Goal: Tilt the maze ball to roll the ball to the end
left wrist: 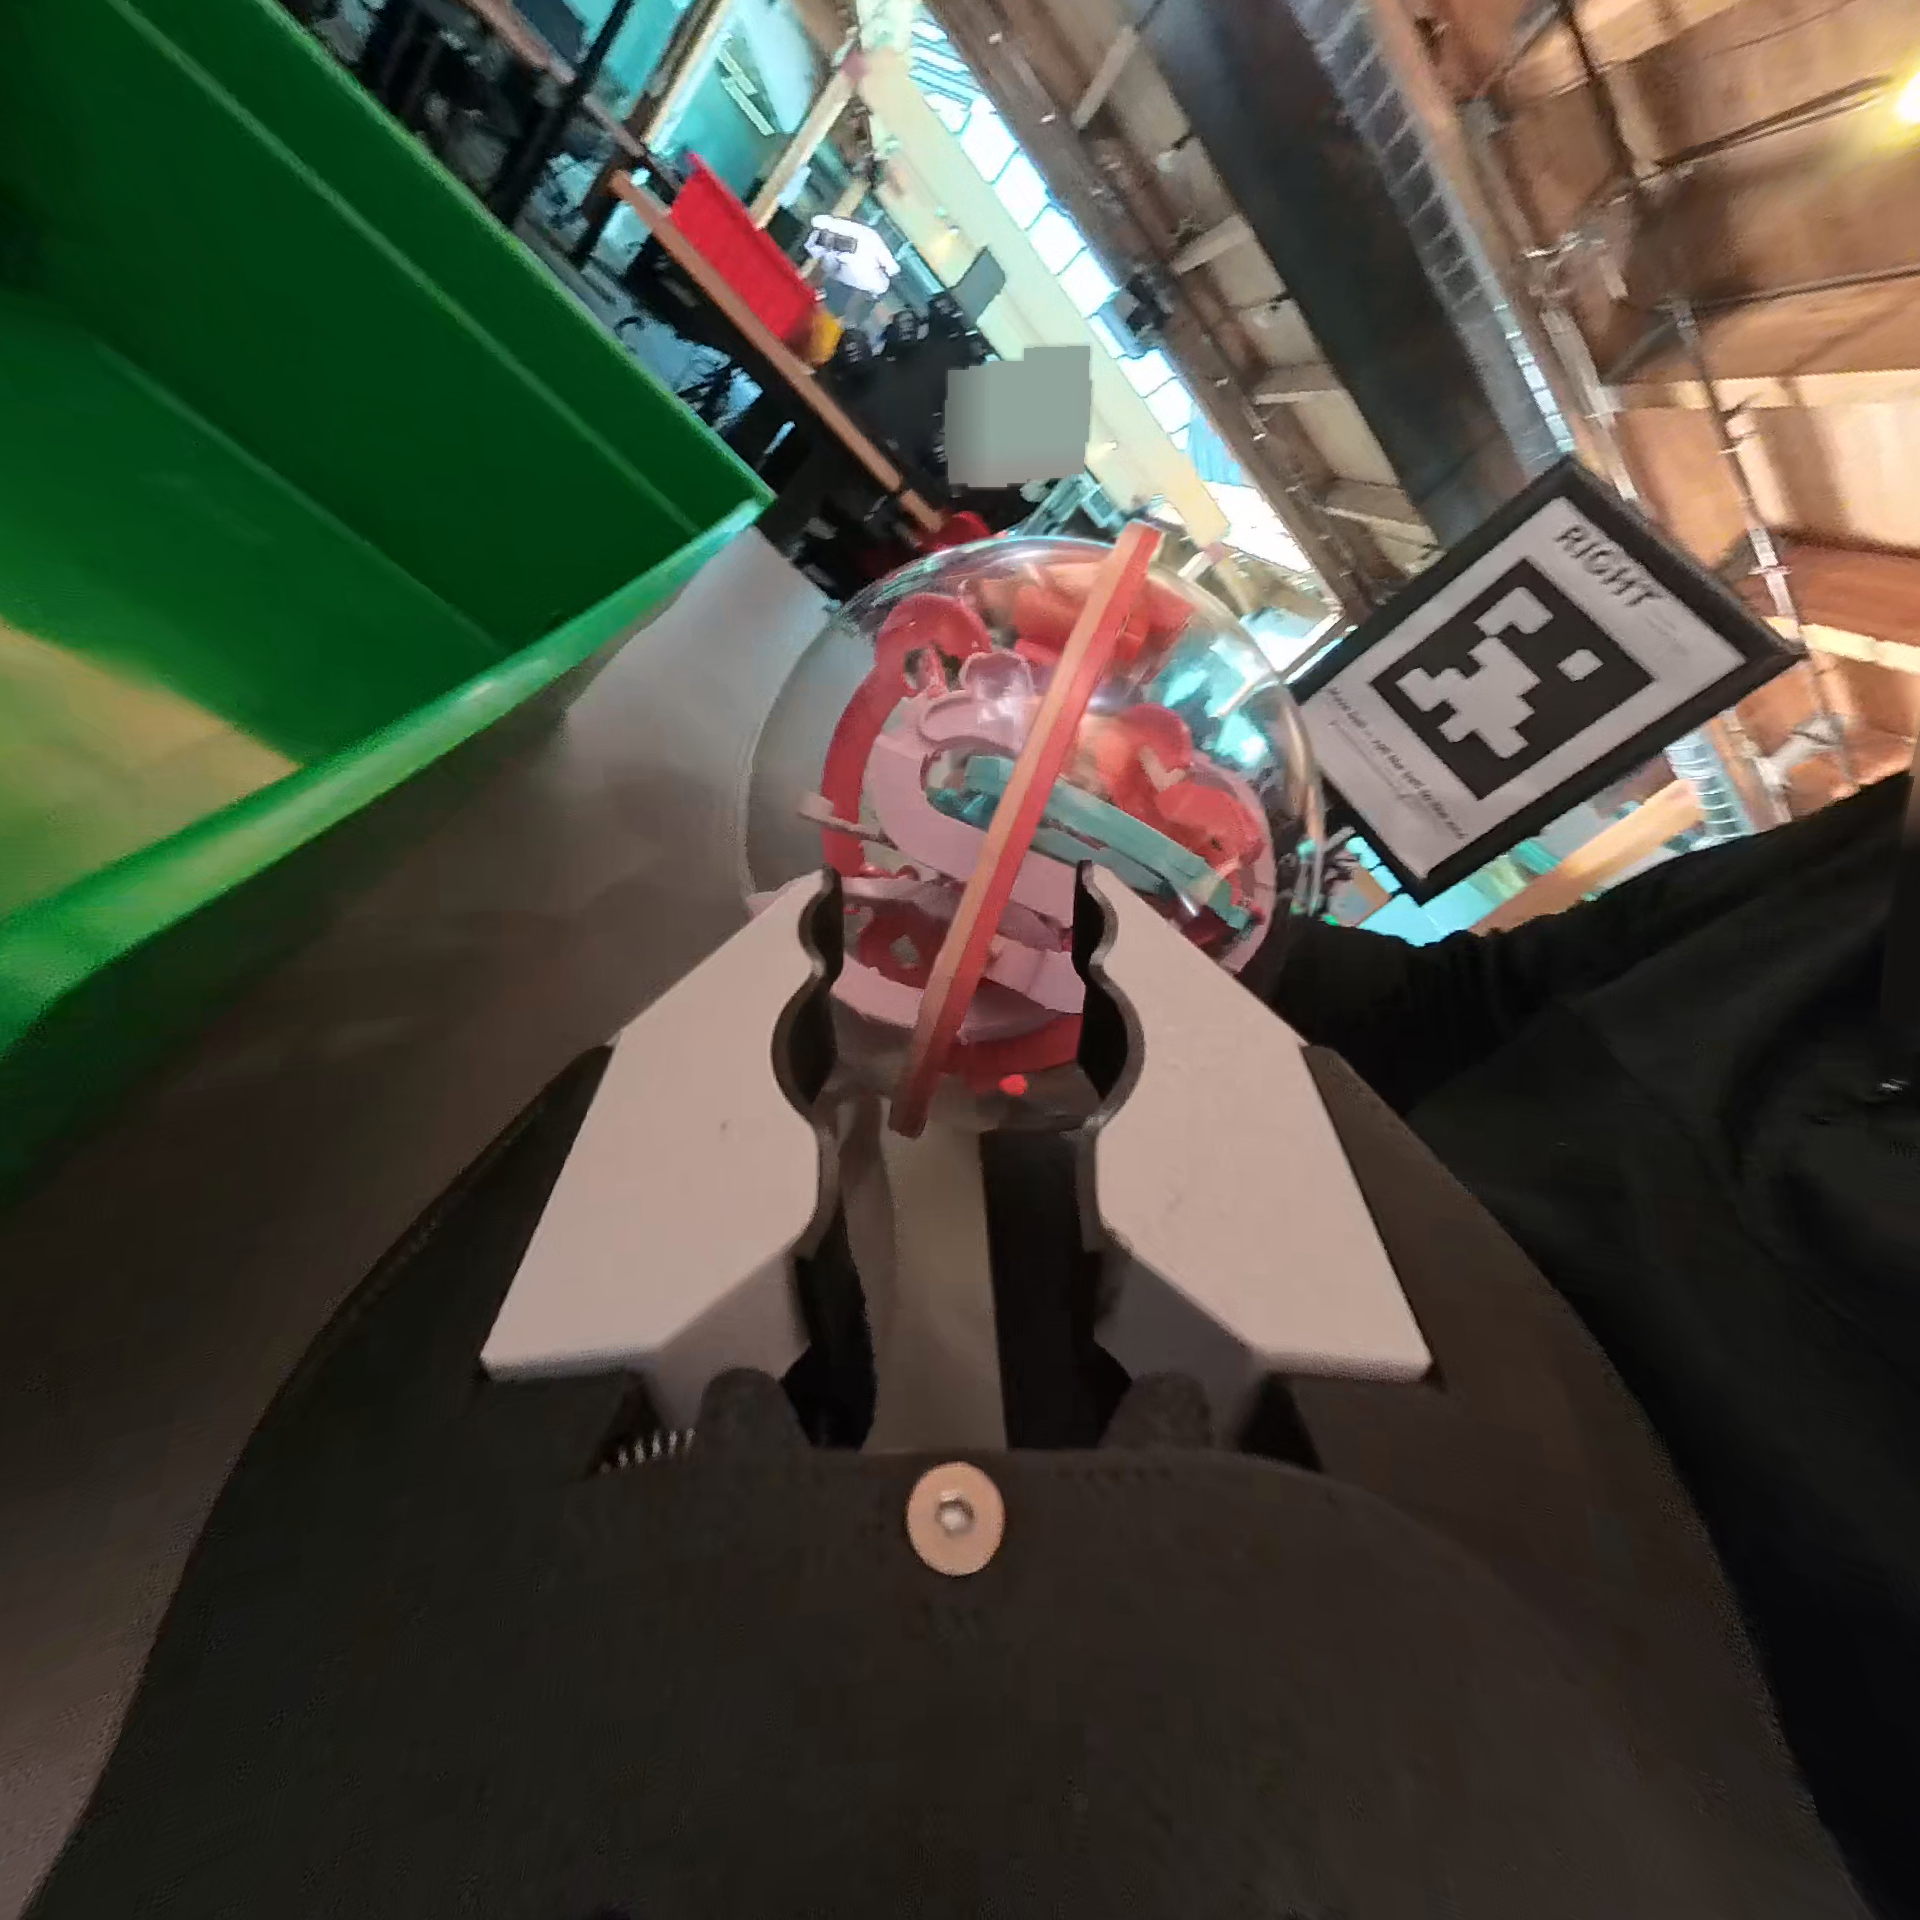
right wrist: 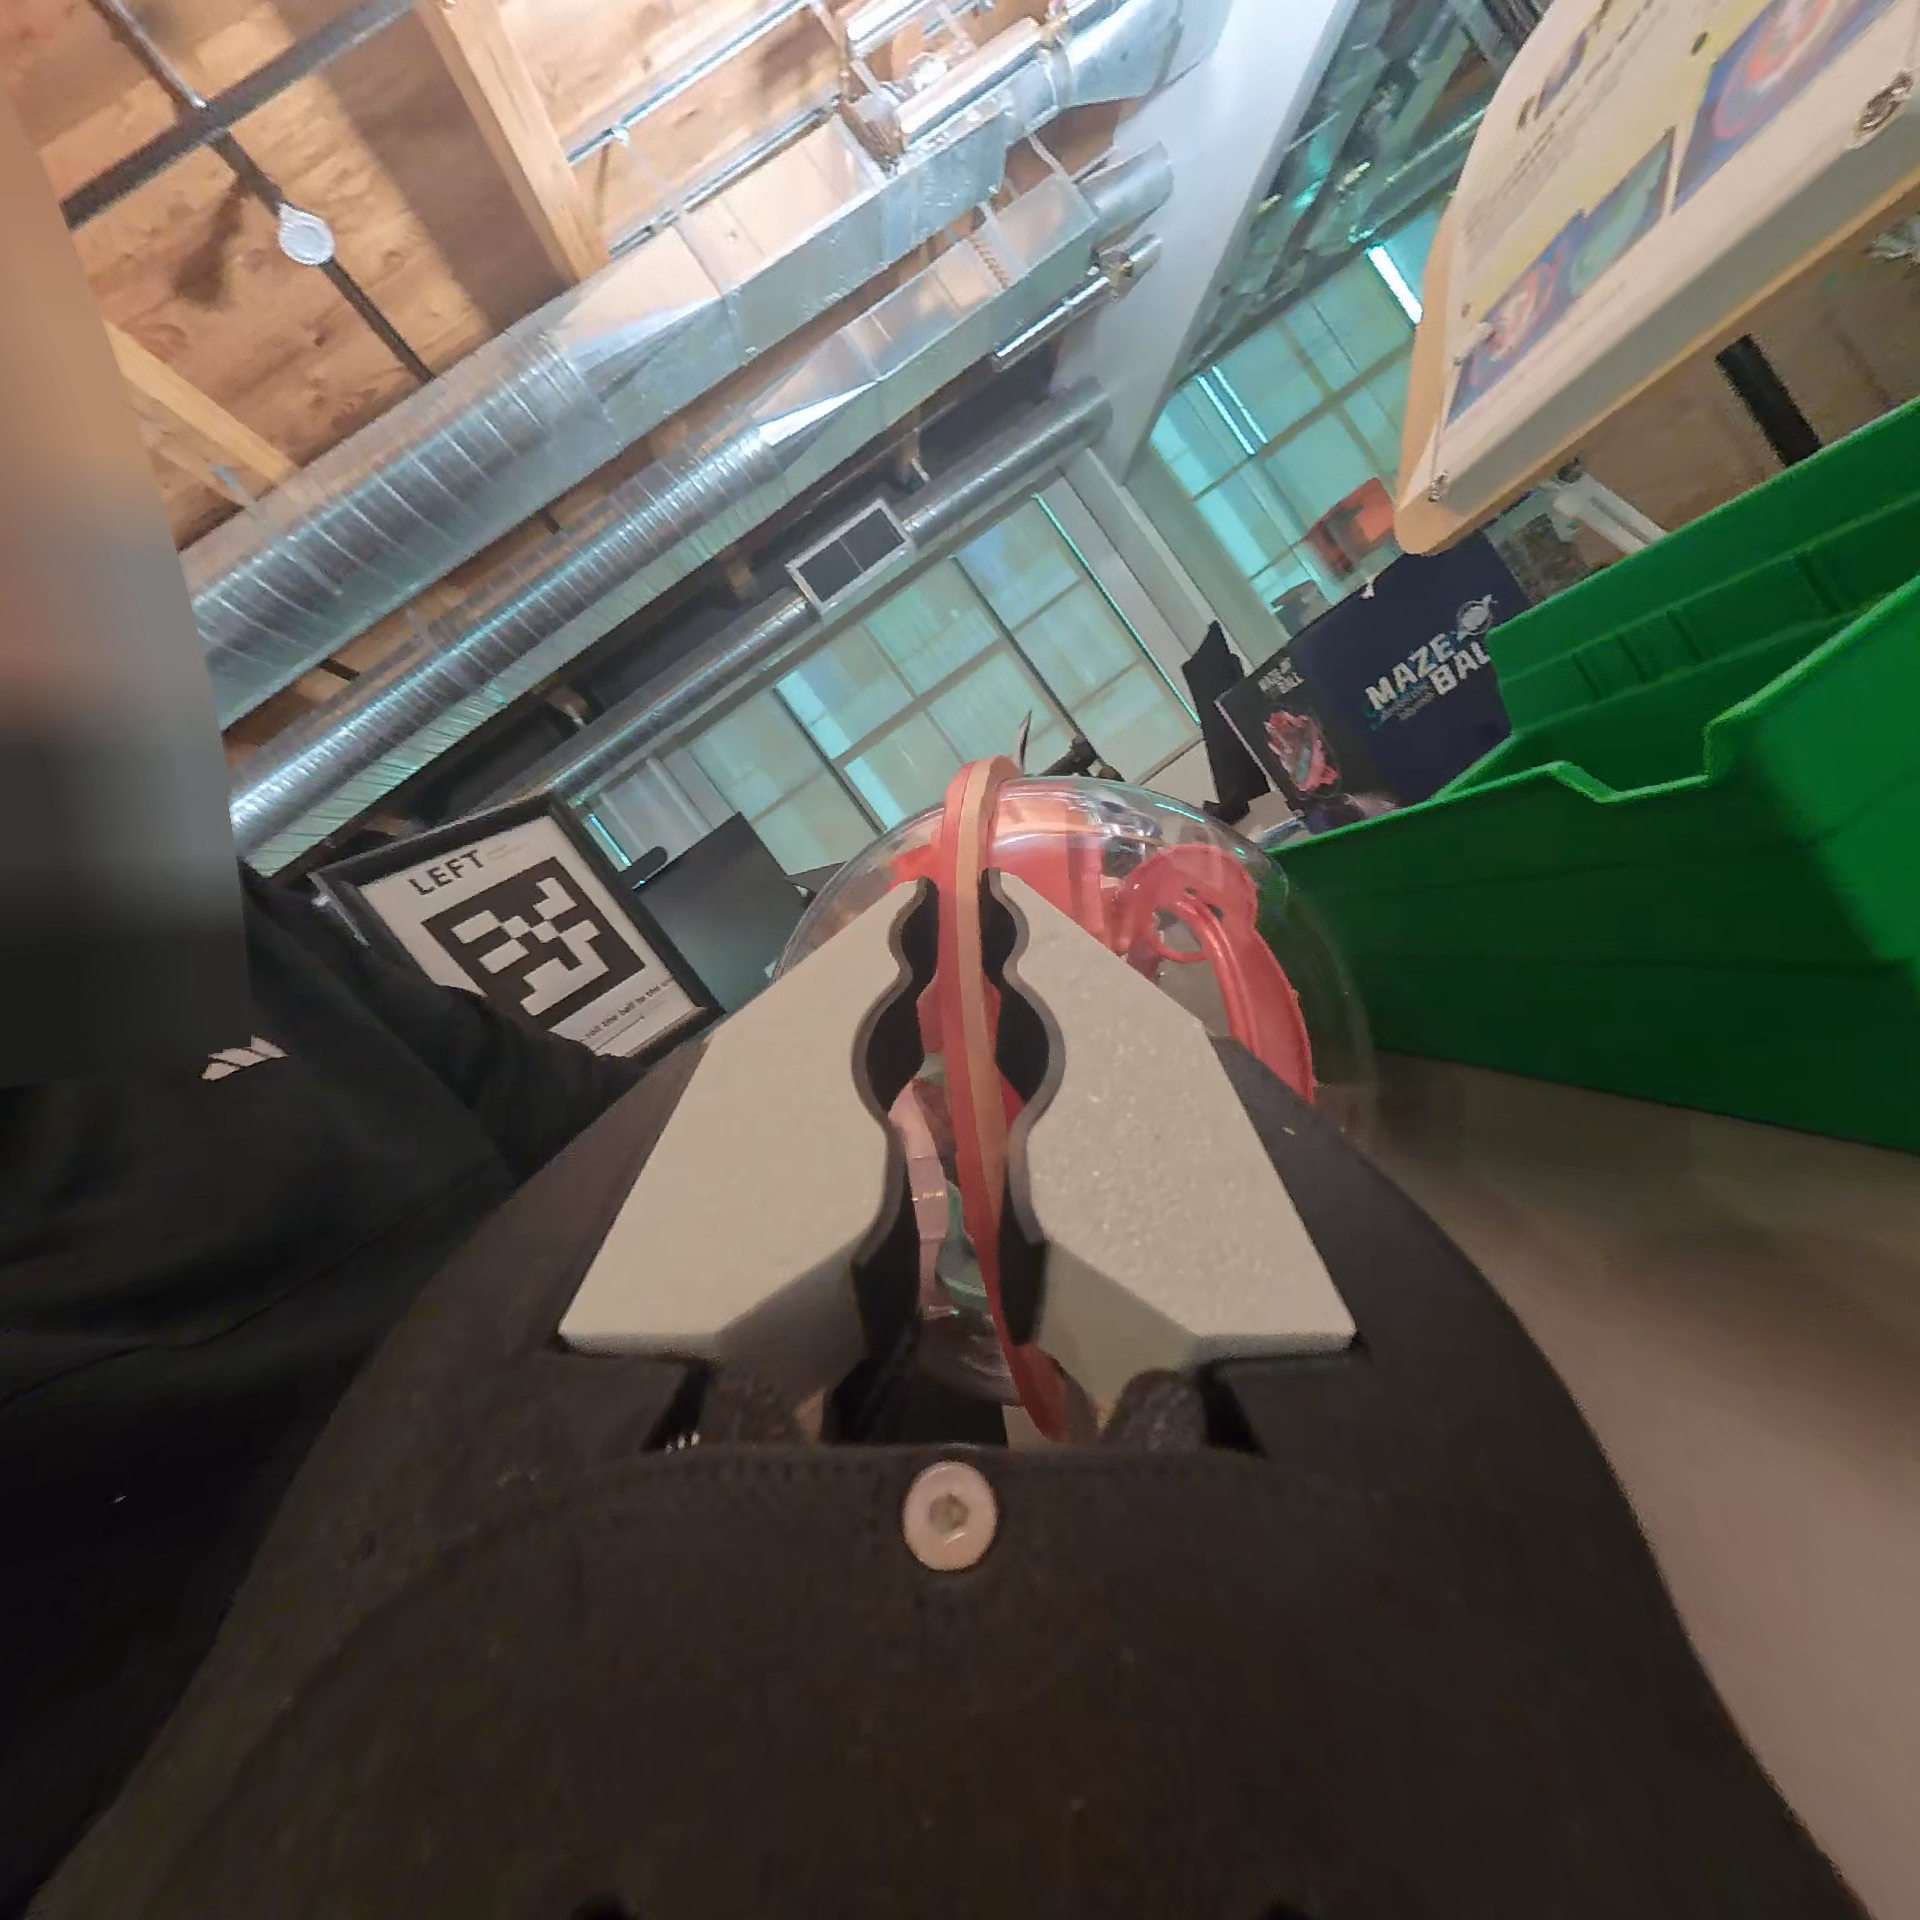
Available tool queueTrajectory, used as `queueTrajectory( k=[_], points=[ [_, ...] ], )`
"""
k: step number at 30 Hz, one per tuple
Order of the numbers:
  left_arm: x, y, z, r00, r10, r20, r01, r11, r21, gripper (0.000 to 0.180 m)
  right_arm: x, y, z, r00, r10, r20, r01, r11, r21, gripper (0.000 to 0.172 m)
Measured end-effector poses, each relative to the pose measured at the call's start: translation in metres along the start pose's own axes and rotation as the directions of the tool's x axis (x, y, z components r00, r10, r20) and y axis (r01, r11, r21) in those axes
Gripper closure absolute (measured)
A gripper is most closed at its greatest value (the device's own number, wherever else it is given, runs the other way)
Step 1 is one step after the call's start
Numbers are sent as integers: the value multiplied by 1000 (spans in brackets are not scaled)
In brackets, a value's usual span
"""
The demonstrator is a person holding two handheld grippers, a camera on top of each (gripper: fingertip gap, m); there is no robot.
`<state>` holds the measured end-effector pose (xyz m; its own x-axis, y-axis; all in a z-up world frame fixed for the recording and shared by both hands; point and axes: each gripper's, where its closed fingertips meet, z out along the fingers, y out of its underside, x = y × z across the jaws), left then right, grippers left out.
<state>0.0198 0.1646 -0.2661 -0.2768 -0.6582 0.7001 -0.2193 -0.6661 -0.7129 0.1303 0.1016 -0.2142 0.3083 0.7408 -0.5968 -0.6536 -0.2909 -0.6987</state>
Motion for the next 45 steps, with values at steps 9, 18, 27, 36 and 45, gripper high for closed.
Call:
queueTrajectory(
  k=[9,18,27,36,45],
  points=[
    [29,-10,11,997,22,-76,-22,1000,9,174,7,-10,-10,996,84,-16,-82,994,75,165],
    [48,-40,-1,996,79,-32,-78,996,36,175,9,-1,2,995,21,-95,-27,998,-58,165],
    [107,-102,10,894,443,62,-433,892,-131,174,-9,-29,26,958,-276,-73,265,956,-127,165],
    [172,-158,42,738,670,80,-619,720,-314,174,-25,-67,50,927,-373,-42,369,926,-81,165],
    [225,-164,72,609,793,-2,-751,576,-323,174,-54,-78,54,904,-427,-10,425,903,-58,165]
  ],
)
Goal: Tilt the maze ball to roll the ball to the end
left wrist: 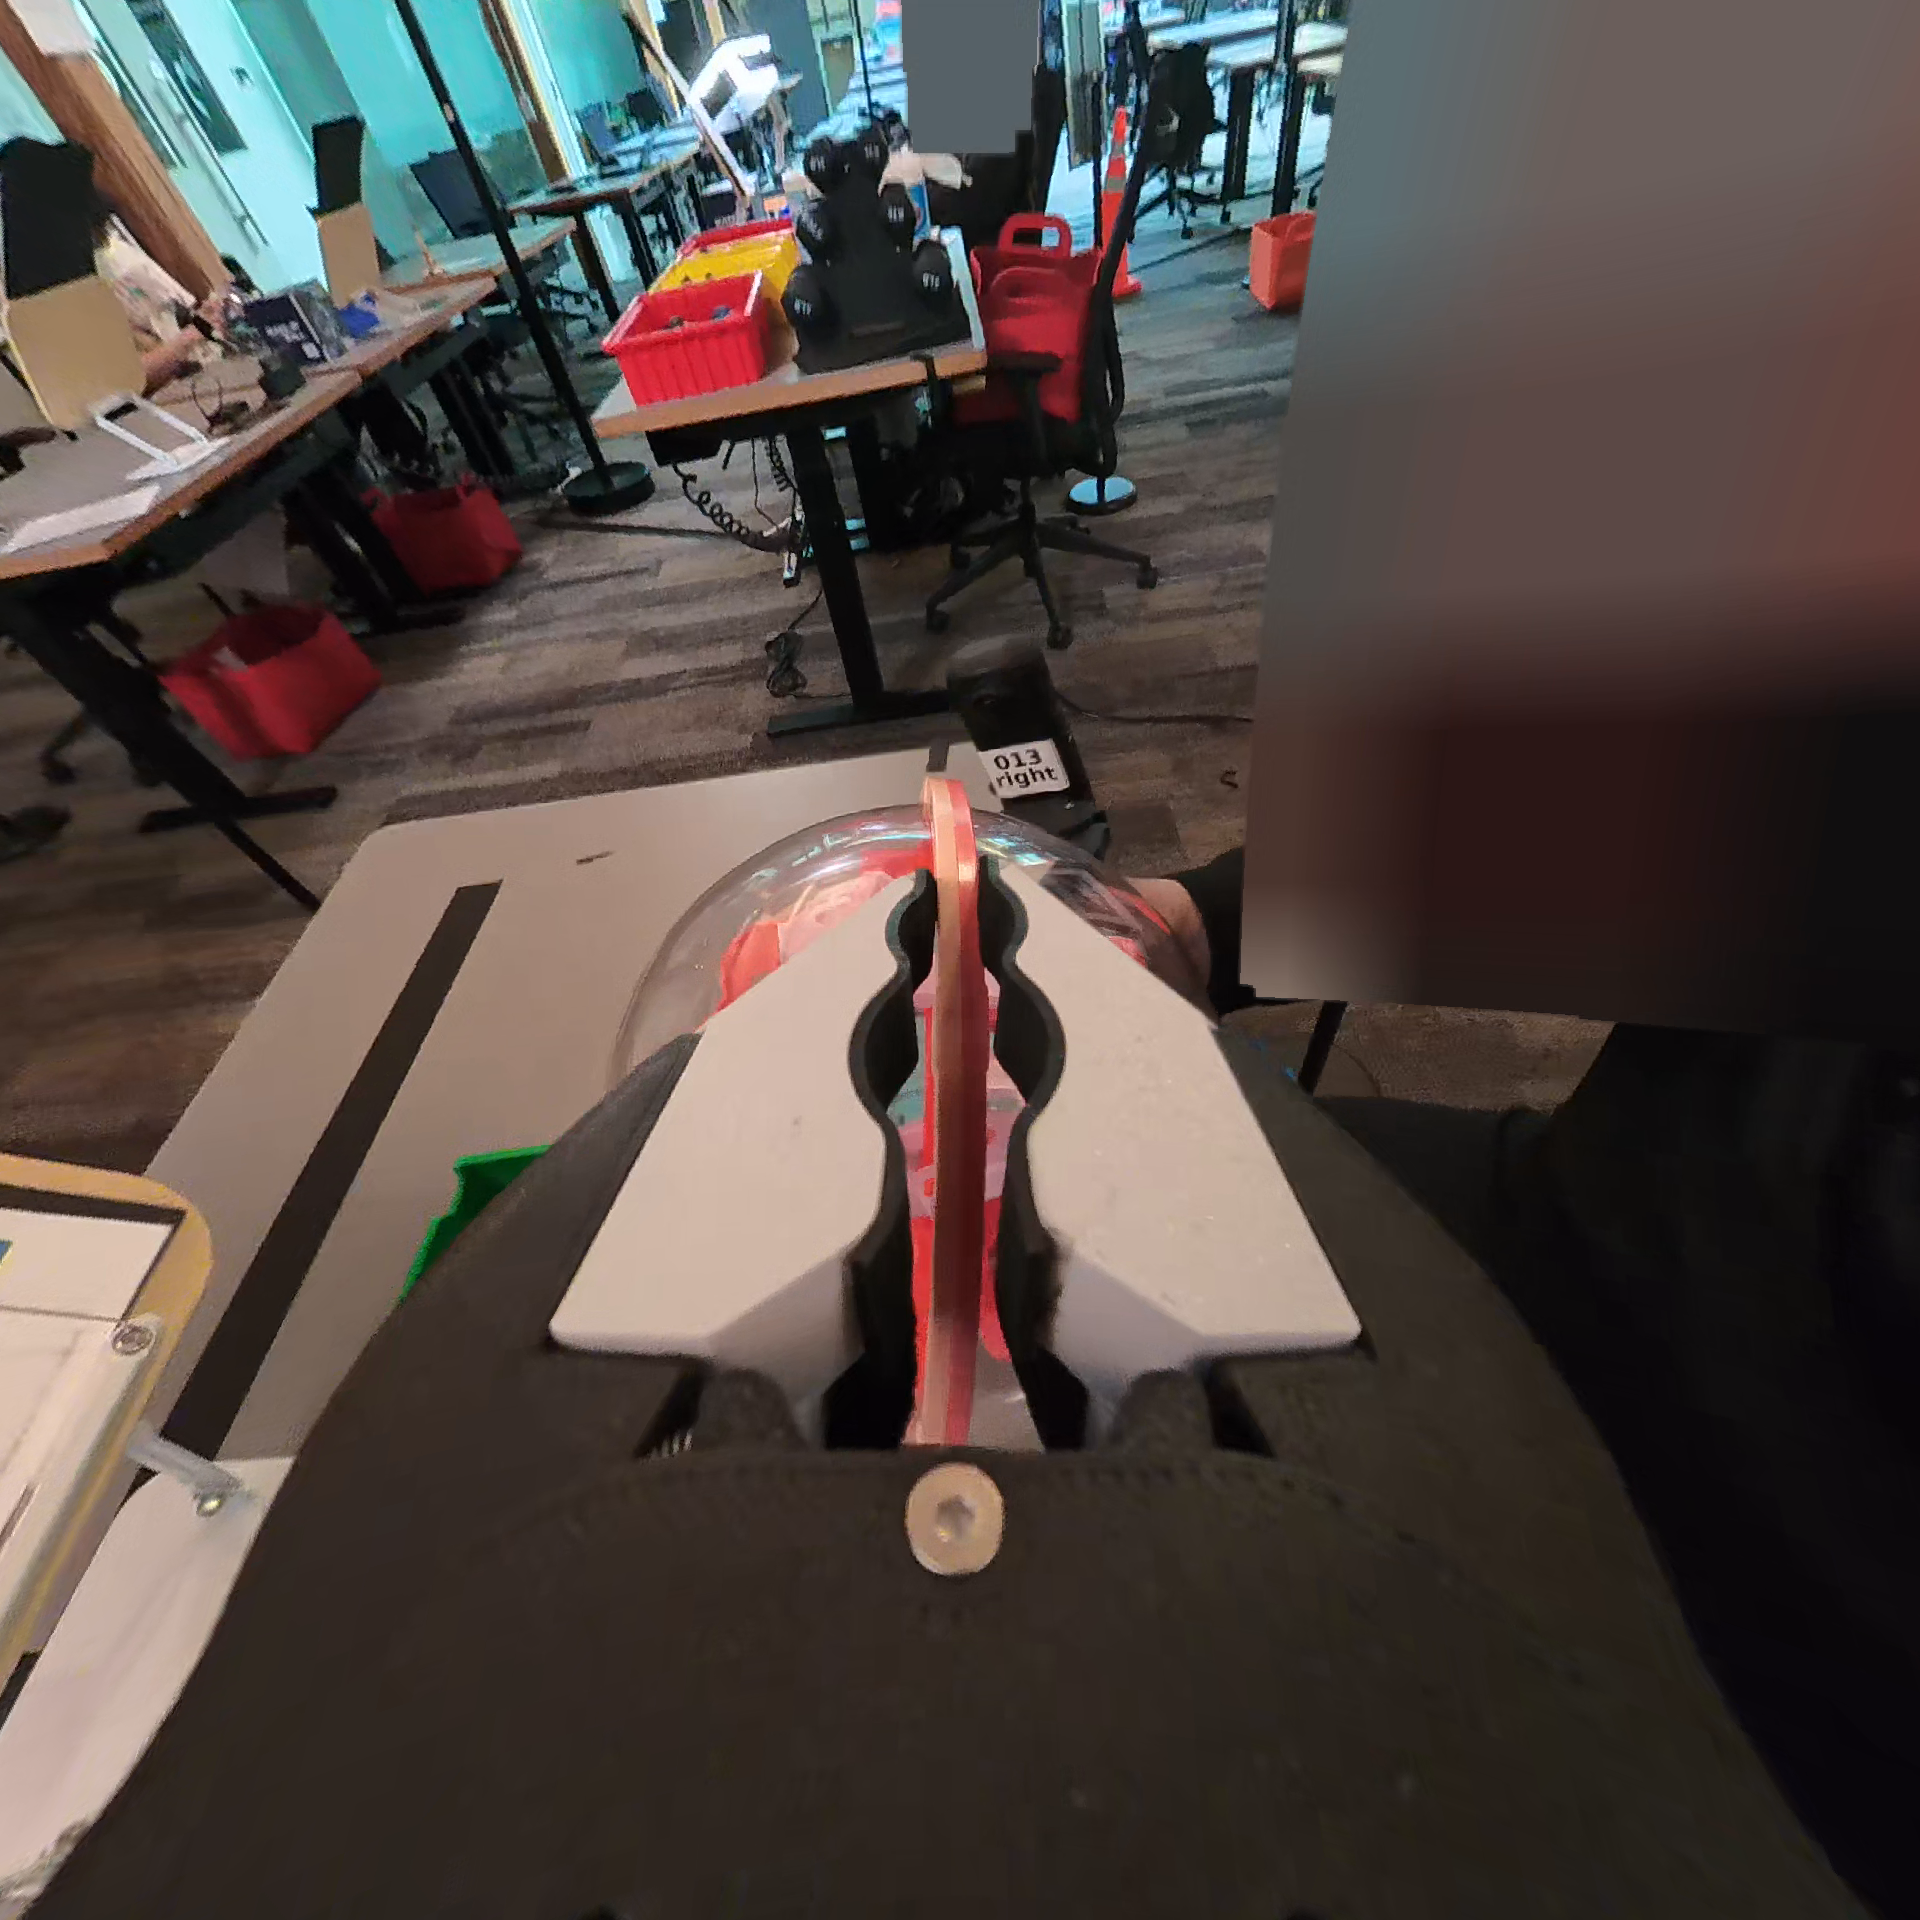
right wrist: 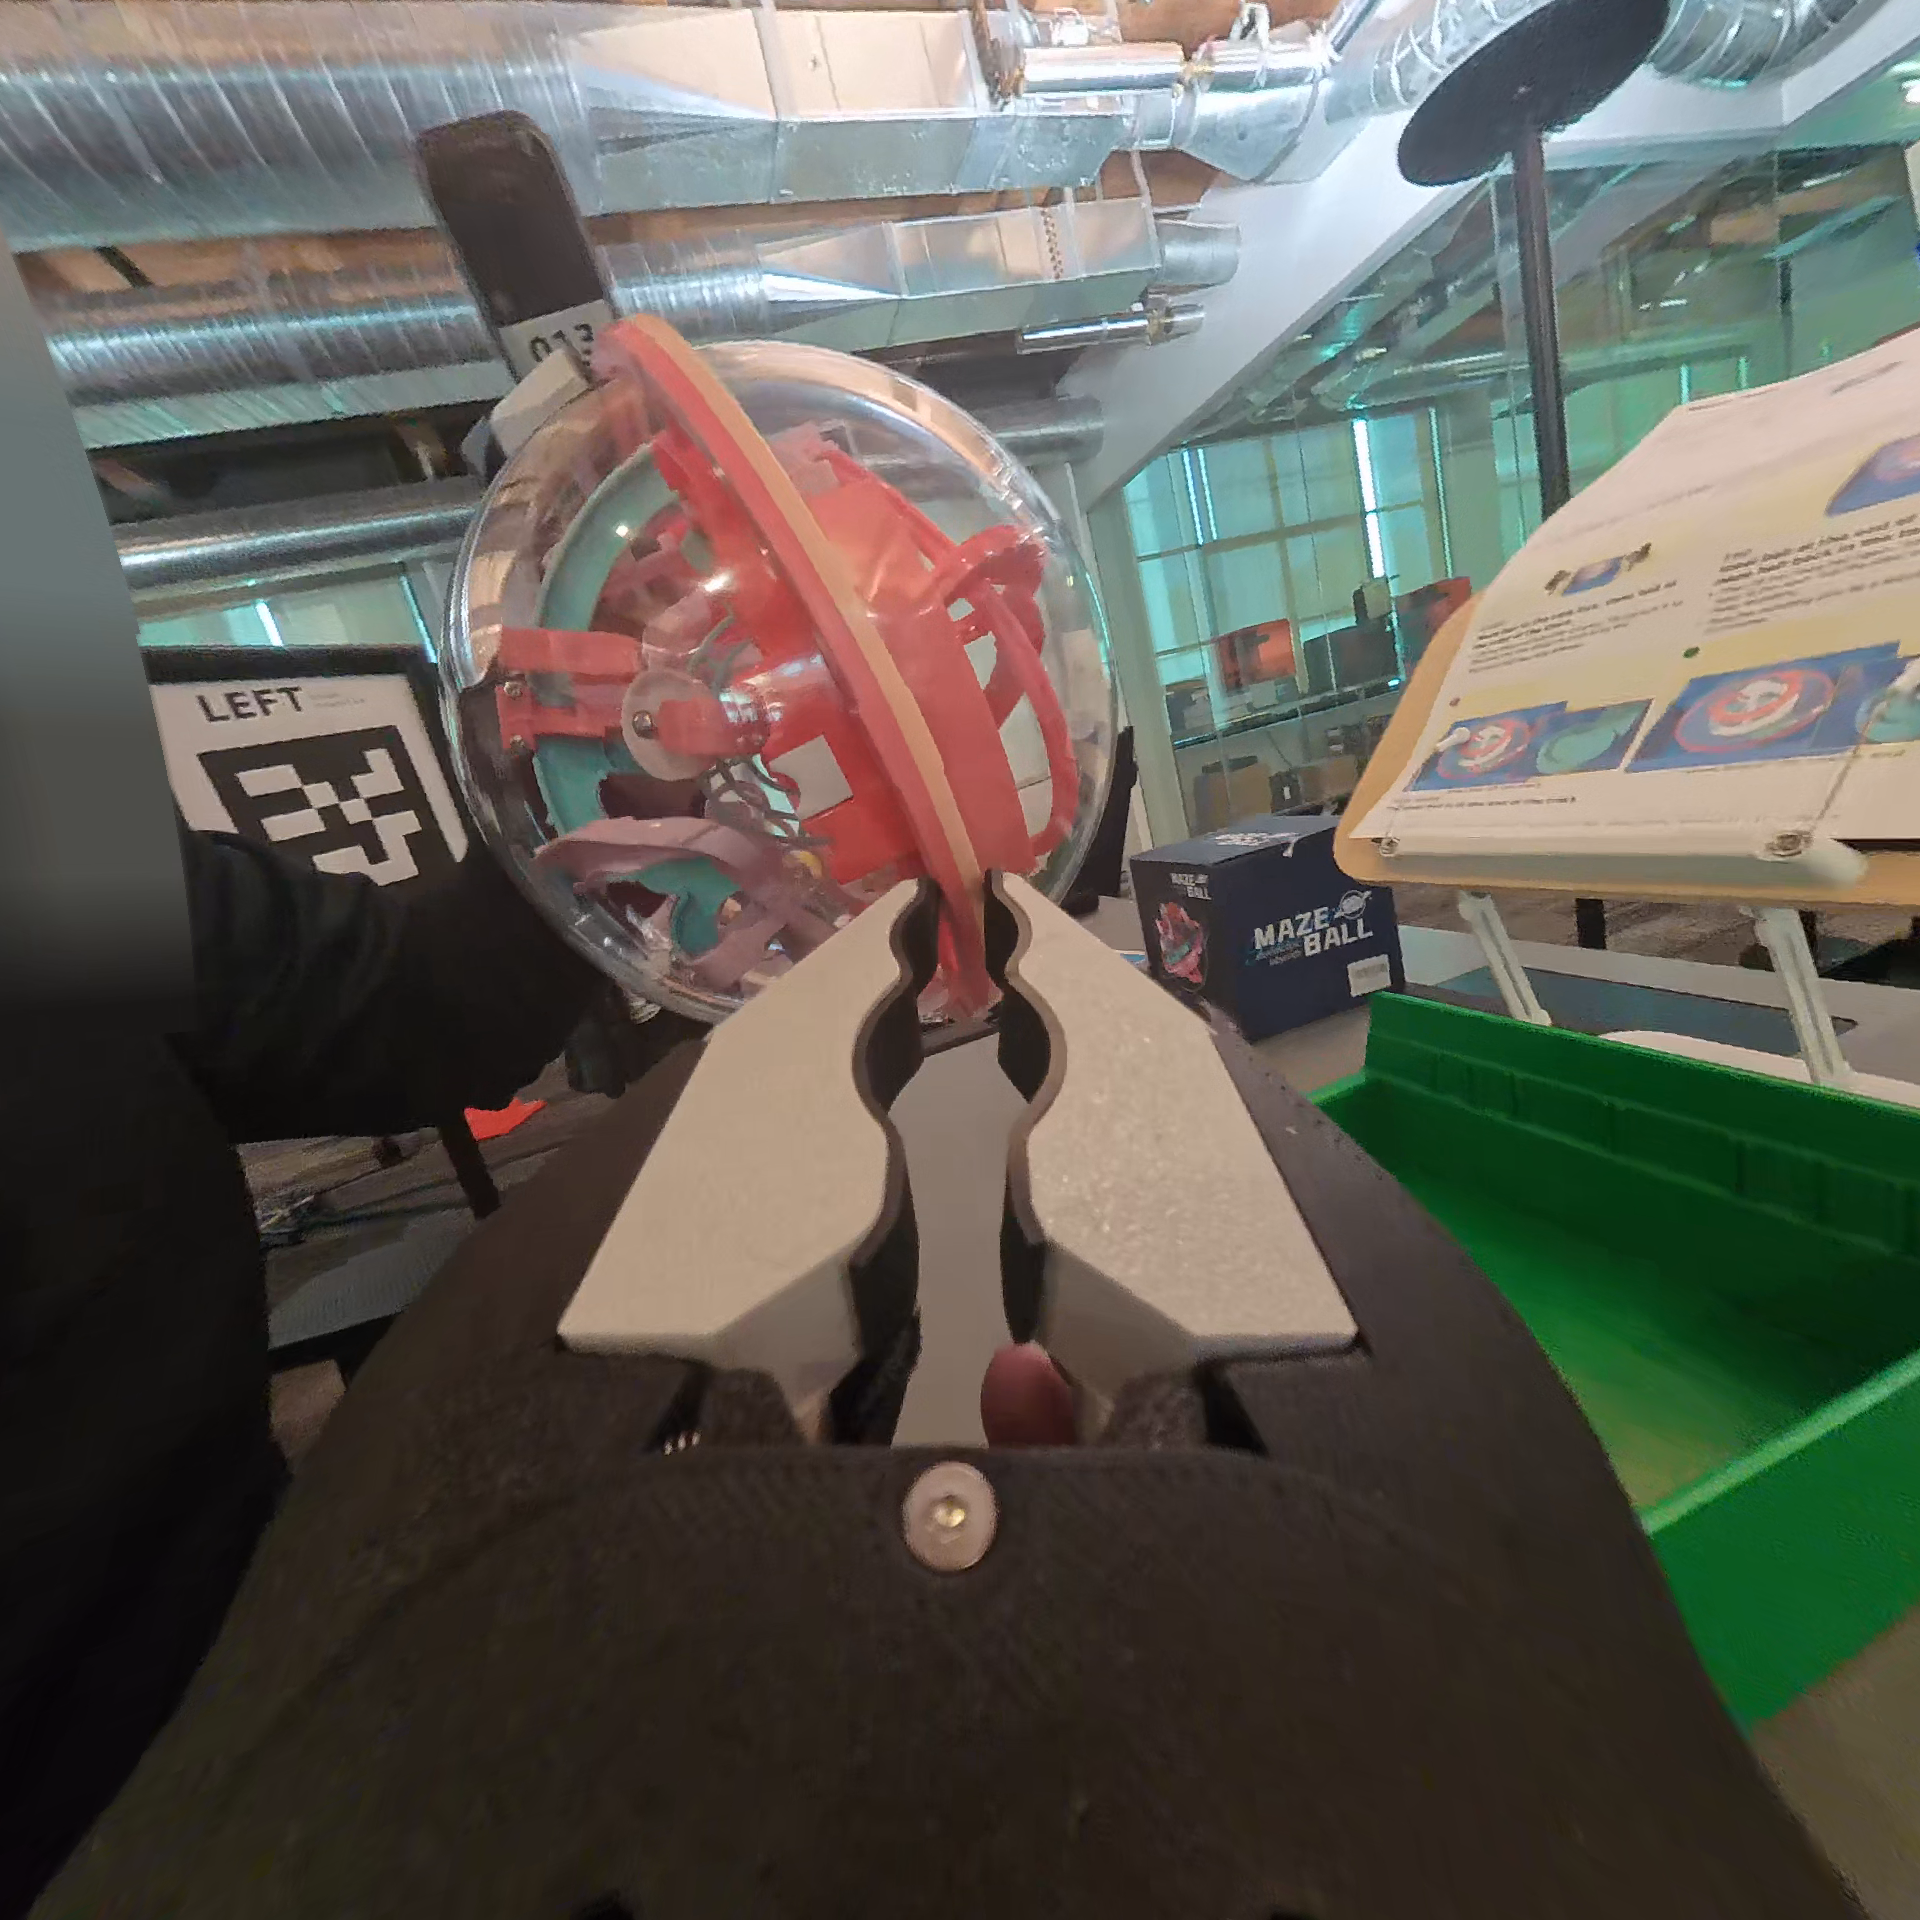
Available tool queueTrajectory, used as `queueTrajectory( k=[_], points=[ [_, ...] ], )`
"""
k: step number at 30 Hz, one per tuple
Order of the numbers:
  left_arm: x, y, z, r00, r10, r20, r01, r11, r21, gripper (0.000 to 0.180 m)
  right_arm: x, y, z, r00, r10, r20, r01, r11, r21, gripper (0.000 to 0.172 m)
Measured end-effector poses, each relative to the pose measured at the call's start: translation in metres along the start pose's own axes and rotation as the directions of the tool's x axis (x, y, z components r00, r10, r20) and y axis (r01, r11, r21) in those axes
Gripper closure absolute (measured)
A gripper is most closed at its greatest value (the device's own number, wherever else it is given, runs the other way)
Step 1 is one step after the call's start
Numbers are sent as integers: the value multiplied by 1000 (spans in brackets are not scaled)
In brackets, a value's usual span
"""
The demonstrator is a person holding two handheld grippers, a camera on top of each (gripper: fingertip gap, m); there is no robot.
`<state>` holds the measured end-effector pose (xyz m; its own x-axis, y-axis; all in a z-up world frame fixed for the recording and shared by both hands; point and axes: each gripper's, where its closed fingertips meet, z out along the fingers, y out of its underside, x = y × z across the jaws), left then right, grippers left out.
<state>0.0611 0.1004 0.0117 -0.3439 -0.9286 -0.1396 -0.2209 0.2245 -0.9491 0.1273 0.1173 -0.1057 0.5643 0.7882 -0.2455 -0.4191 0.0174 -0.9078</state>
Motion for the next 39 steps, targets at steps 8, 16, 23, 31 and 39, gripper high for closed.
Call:
queueTrajectory(
  k=[8,16,23,31,39],
  points=[
    [-26,-2,-4,974,-222,-41,224,973,55,174,-10,-1,-1,995,92,32,-90,994,-55,165],
    [-47,15,-8,920,-383,-82,391,914,113,175,-7,3,-3,977,210,32,-208,976,-61,165],
    [-46,11,-16,929,-349,-125,368,909,195,175,-10,-9,-1,993,119,-20,-121,988,-92,165],
    [-32,-38,-28,978,-169,-120,194,951,241,175,-25,-56,9,996,-81,-38,79,996,-40,165],
    [18,-126,-29,971,234,-46,-223,958,183,175,-60,-133,14,917,-396,-48,398,902,169,165]
  ],
)
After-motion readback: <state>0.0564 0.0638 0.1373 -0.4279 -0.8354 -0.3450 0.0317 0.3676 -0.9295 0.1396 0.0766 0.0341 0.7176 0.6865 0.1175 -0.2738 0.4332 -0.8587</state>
